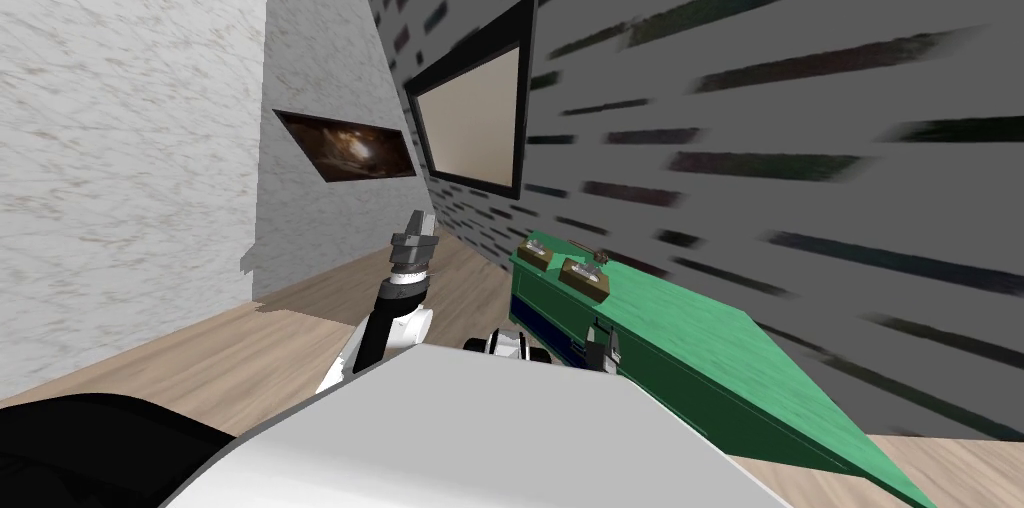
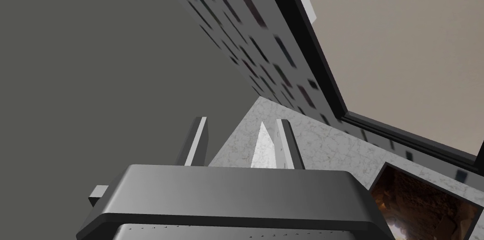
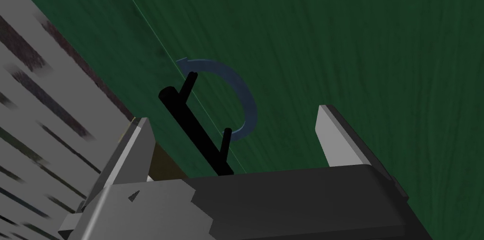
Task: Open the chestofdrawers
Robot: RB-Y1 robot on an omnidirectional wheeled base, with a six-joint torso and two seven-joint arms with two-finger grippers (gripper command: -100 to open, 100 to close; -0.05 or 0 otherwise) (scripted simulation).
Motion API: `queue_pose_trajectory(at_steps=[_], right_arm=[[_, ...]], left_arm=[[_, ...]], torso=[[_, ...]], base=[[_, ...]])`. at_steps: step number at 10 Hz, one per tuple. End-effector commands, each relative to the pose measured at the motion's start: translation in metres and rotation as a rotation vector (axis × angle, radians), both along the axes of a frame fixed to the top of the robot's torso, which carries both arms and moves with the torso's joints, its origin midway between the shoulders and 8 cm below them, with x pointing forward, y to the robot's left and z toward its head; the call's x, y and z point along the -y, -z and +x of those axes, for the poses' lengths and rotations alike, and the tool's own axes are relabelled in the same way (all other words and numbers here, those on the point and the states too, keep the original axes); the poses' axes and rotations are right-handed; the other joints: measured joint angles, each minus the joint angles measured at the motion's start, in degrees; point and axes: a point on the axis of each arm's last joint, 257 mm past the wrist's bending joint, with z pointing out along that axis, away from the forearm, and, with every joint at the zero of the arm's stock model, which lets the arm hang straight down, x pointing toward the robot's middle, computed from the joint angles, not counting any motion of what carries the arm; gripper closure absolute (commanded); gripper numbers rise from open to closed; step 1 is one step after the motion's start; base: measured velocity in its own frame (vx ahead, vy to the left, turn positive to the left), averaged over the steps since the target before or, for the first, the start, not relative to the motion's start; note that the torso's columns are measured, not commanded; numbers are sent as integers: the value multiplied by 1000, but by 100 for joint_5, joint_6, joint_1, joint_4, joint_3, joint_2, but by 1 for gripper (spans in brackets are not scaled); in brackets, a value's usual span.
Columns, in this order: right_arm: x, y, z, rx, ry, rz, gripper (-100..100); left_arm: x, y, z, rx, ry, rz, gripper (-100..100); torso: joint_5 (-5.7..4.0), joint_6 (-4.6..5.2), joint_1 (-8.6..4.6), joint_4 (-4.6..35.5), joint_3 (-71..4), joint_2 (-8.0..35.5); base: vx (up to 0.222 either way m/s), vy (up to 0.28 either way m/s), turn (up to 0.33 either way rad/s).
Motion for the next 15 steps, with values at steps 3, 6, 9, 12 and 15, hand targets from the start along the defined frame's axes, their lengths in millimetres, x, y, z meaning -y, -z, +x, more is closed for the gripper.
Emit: queue_pose_trajectory(at_steps=[3, 6, 9, 12, 15], right_arm=[[9, -4, 22, 1, 5, -12, -100], [20, -5, 29, -3, 31, -8, -100], [32, -5, 35, -9, 64, -4, -100], [42, -6, 42, -13, 88, -6, -100], [53, -8, 49, -18, 112, -12, -100]], left_arm=[[0, 0, 0, 0, 0, 0, 0], [0, 0, 0, 0, 0, 0, 0], [0, 0, 0, 0, 0, 0, 0], [0, 0, 0, 0, 0, 0, 0], [0, 0, 0, 0, 0, 0, 0]], torso=[[0, 0, -3, -1, -2, -2], [-1, 0, -3, -3, -7, -11], [2, -7, 6, 4, 2, 3], [-1, -6, -3, 0, -3, -5], [7, -6, 0, 6, -5, -10]], base=[[-52, 9, 71], [-36, 3, 46], [-54, 11, 66], [-43, 2, 43], [-45, 13, 41]])
